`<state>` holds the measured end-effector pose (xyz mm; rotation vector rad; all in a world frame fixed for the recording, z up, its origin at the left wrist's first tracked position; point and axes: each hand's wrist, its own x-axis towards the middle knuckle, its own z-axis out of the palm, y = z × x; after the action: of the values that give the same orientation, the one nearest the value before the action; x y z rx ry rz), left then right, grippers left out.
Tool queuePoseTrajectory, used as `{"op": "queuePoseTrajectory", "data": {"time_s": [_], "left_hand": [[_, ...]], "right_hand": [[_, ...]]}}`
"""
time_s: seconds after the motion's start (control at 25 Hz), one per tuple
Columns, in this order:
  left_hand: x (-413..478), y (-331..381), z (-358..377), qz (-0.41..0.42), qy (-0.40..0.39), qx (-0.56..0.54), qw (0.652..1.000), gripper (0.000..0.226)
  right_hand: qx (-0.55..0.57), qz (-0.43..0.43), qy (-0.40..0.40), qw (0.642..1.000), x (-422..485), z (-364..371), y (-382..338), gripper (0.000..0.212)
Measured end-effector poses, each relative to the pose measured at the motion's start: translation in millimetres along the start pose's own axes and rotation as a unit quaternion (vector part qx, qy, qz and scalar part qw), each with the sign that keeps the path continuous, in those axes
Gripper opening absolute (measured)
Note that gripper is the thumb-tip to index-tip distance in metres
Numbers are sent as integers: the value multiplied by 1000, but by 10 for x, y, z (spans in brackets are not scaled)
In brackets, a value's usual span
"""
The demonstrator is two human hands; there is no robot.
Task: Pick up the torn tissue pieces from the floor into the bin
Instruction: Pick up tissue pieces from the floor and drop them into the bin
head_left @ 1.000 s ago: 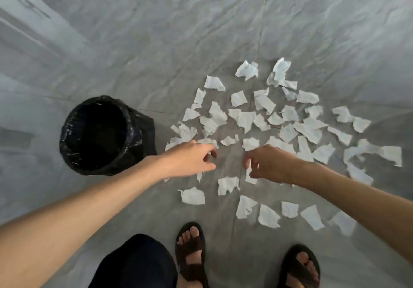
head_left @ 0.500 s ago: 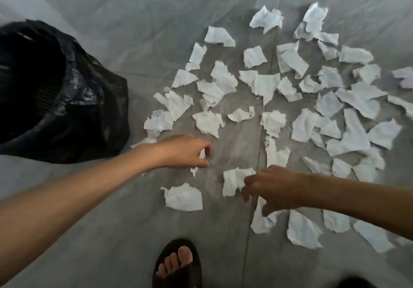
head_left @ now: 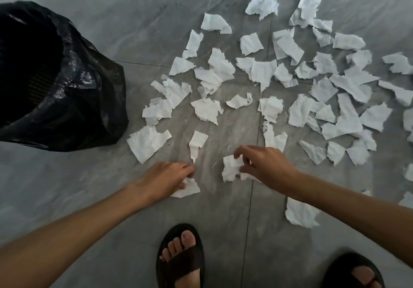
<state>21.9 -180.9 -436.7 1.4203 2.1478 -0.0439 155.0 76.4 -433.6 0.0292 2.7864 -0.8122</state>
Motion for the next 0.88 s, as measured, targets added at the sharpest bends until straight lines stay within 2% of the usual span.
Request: {"op": "queuePoseTrajectory", "data": {"time_s": [0.08,0.12,0.2,0.28,0.36,0.44,0.52,0.6,0.68,0.76,0.88], "left_hand": [[-54,13,-18,-2,-7,-38,999,11],[-63,15,-55,-11,19,-73,997,7],[29,-20,-163,-34,120,-131,983,7],[239,-40,-287,-51,190,-123,973,12],[480,-16,-360,-62,175,-81,979,13],[629,37,-334,-67,129,-54,988,11],[667,56,-287,-79,103,-74,989,13],[655,68,-317,-98,112,-128,980,13],[614,106,-512,-139,166,-205,955,10],[531,167,-884,-181,242,-280,911,9],[213,169,-1601,-176,356,-326,858,17]], "right_hand": [[-6,74,-14,997,99,63,-44,42],[-20,90,-29,995,124,113,-49,39],[-33,101,-38,994,139,171,-36,25],[3,109,-15,994,115,174,-26,15],[87,147,37,985,84,89,-47,8],[179,204,90,958,76,-56,-70,4],[248,251,126,927,92,-190,-57,7],[310,285,139,896,130,-268,-54,8],[394,310,142,853,194,-317,-89,7],[468,324,137,810,298,-384,-164,12],[514,309,121,791,575,-583,-424,12]]}}
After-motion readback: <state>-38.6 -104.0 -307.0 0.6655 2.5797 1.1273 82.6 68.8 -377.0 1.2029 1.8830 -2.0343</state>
